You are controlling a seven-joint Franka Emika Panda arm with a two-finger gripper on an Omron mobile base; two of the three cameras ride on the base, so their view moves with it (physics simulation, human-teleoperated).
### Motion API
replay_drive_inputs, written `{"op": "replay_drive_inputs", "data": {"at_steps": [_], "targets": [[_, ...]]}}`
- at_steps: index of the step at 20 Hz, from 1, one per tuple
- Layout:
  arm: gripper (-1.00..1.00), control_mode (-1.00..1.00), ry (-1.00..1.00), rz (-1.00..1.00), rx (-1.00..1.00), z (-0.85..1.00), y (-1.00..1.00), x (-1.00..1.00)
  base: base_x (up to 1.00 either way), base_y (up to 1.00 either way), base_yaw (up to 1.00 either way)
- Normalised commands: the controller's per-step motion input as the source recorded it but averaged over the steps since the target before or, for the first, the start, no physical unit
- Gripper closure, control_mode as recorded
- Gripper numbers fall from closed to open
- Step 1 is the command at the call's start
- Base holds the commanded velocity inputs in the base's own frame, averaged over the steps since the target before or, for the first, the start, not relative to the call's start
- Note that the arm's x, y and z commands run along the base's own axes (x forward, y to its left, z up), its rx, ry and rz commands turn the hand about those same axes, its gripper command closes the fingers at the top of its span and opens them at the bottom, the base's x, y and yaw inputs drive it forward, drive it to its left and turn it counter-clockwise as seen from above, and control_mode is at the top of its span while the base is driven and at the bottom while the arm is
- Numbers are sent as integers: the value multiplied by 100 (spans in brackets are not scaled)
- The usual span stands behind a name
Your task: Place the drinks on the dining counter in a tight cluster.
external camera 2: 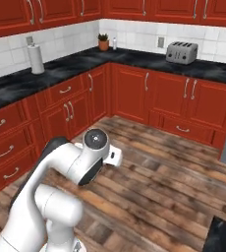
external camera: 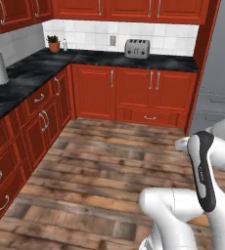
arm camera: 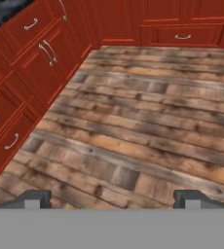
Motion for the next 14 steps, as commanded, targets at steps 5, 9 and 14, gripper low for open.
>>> {"op": "replay_drive_inputs", "data": {"at_steps": [5, 9, 14], "targets": [[-100, 100, 0, 0, 0, 0, 0, 0, 93, 7, 6], [-100, 100, 0, 0, 0, 0, 0, 0, 94, 3, 6], [-100, 100, 0, 0, 0, 0, 0, 0, 94, 0, 1]]}}
